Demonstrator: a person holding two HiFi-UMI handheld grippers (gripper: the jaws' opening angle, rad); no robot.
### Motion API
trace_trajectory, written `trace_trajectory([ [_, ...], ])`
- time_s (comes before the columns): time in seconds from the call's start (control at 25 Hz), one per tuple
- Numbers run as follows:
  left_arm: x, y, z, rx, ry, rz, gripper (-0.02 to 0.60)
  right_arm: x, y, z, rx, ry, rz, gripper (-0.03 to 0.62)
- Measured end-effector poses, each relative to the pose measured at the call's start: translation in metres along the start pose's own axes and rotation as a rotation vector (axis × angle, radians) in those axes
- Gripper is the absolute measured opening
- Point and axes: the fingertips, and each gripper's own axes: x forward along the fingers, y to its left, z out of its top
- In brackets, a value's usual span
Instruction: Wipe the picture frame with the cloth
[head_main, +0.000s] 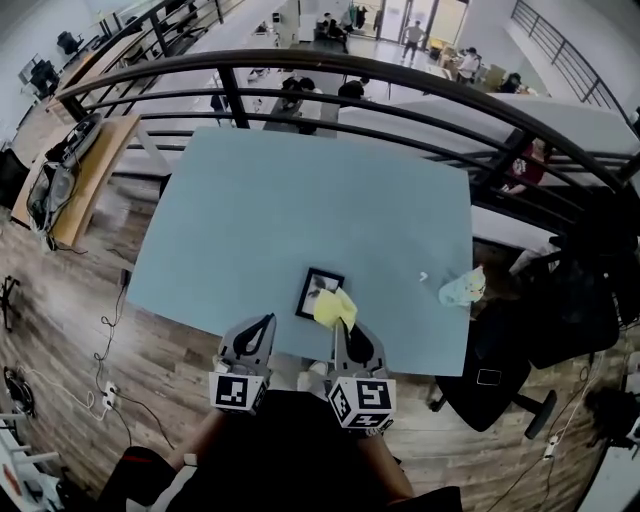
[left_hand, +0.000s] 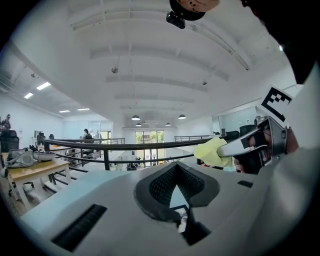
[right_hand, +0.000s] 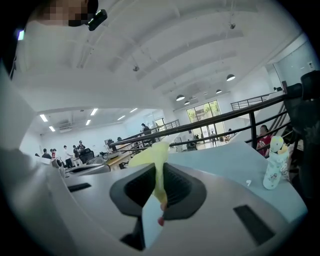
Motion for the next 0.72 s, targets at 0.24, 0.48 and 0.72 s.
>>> trace_trajectory([
  [0.24, 0.022, 0.005, -0.003, -0.014, 0.043, -0.008, 0.0, 0.02, -0.007, -0.003, 0.024, 0.039, 0.003, 0.035],
  [0.48, 0.045, 0.011, -0.006, -0.015, 0.058, -0.026, 0.0, 0.046, -0.011, -0.005, 0.029, 0.068, 0.004, 0.035],
  [0.72, 0.065, 0.015, -0.02, -0.021, 0.101, -0.052, 0.0, 0.068, -0.019, -0.012, 0.048, 0.105, -0.016, 0.036],
])
